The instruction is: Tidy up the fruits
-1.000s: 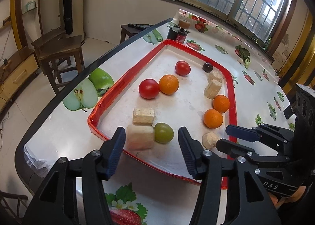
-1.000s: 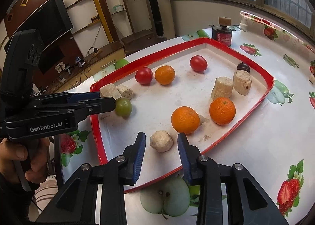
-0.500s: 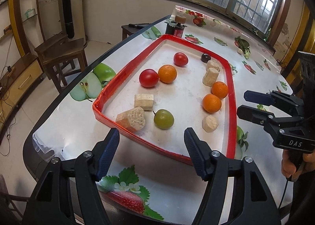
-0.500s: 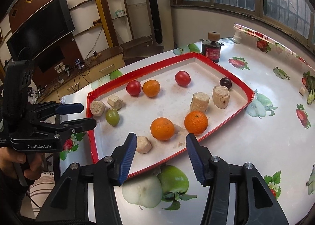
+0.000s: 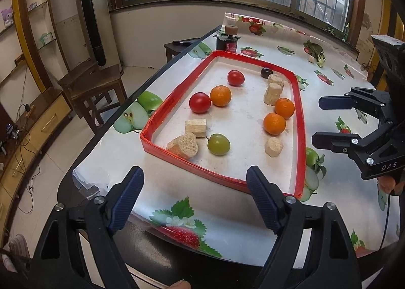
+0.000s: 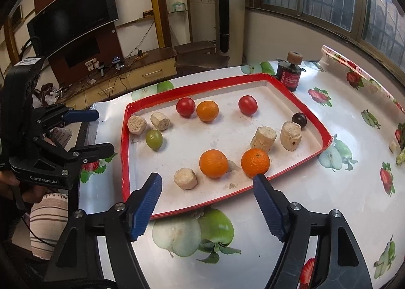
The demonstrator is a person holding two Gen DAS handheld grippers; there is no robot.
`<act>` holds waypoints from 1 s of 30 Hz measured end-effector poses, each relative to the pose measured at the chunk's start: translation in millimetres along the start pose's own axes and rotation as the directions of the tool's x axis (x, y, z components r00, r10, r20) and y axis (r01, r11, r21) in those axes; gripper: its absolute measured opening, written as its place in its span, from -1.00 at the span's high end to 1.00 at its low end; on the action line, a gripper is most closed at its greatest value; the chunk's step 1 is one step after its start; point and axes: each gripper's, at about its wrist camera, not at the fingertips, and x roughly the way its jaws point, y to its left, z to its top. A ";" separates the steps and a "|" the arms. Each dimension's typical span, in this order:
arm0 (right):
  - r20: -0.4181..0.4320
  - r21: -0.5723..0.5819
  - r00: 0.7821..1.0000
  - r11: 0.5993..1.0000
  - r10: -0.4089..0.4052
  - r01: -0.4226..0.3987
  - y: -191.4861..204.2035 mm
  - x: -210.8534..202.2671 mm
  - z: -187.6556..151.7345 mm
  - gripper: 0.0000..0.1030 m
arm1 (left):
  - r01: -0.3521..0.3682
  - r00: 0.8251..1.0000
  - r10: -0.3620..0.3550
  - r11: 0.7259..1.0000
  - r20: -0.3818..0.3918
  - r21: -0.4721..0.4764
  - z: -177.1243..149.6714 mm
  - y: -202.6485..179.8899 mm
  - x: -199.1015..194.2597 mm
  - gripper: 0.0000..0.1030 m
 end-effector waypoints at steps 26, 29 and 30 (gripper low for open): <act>-0.001 -0.231 0.999 0.972 0.038 -0.037 23.7 -20.0 -9.2 -0.57 | -0.158 0.984 0.158 0.987 0.085 -0.007 -5.4 -0.2 -34.2 -0.62; 0.005 -0.235 0.999 0.971 0.037 -0.034 23.4 -21.7 -8.4 -0.57 | -0.171 0.982 0.172 0.985 0.084 -0.011 -6.3 1.5 -34.7 -0.62; 0.007 -0.237 0.999 0.971 0.034 -0.031 22.9 -21.9 -8.1 -0.57 | -0.178 0.981 0.178 0.984 0.083 -0.011 -6.5 1.8 -34.8 -0.63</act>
